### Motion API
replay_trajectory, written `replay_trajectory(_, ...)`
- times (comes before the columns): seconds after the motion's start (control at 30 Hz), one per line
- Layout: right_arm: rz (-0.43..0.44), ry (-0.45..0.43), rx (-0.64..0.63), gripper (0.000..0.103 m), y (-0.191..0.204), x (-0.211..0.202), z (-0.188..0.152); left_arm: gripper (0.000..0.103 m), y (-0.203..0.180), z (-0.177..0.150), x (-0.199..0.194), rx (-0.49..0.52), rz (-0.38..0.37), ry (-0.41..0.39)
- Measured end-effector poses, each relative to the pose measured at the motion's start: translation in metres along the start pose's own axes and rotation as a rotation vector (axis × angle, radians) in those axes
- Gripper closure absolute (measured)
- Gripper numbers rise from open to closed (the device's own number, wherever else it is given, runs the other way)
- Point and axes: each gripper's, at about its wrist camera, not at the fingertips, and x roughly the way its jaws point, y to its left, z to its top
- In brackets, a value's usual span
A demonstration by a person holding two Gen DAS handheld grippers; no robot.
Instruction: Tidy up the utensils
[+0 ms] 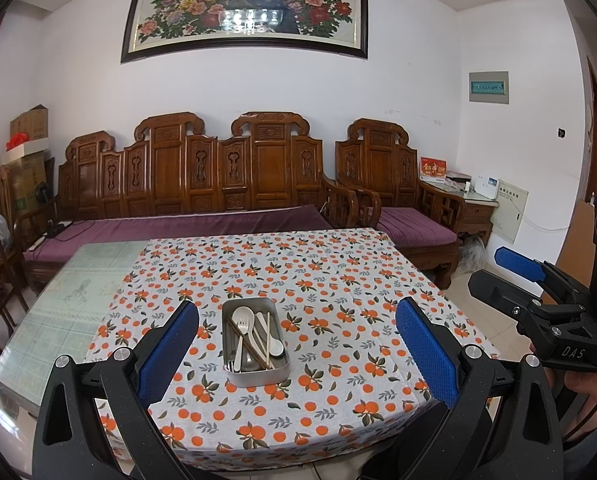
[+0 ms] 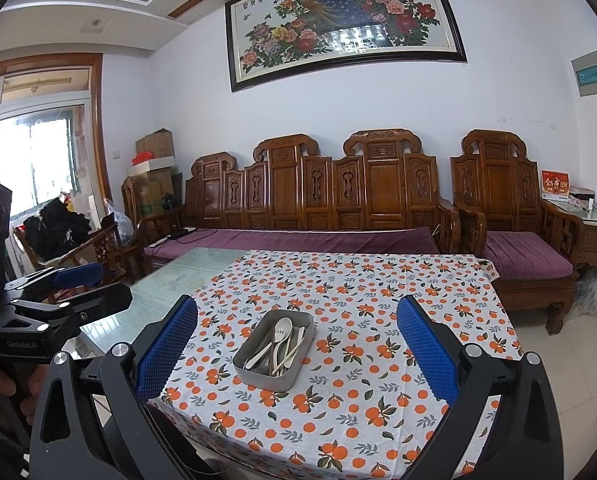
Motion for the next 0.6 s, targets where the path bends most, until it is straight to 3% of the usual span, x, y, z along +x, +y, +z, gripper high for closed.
replay_trajectory(0.6,0.001,0.001,0.001,0.003,0.0005,0.0009,0.0002,0.008,0.0005,0.0005,-0.0010,-0.003,0.001,0.000)
